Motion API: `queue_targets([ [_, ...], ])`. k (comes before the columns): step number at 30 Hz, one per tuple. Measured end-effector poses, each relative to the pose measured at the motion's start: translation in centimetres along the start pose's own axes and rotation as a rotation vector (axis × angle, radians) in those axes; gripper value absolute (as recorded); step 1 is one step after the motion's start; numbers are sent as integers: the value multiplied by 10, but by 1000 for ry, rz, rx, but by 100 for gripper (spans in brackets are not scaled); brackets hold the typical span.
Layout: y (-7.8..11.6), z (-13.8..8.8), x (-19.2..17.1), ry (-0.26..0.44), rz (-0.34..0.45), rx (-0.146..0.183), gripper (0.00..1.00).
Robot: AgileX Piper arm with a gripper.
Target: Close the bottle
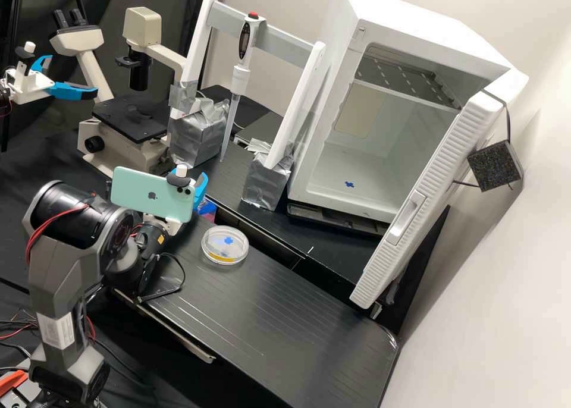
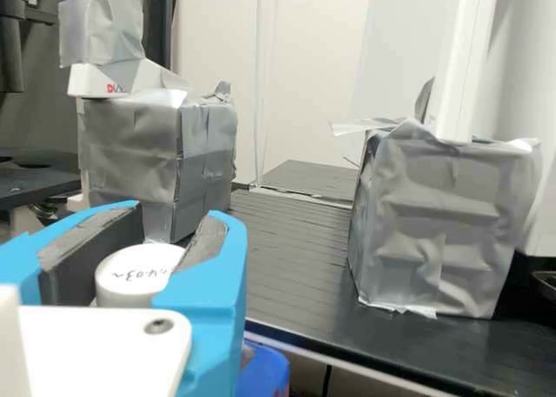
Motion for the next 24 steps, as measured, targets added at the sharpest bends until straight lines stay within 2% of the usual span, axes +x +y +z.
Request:
queue_targets([
  [12, 10, 12, 4, -43, 25, -6, 0],
  [24, 3, 11, -1, -44, -3, 5, 0],
])
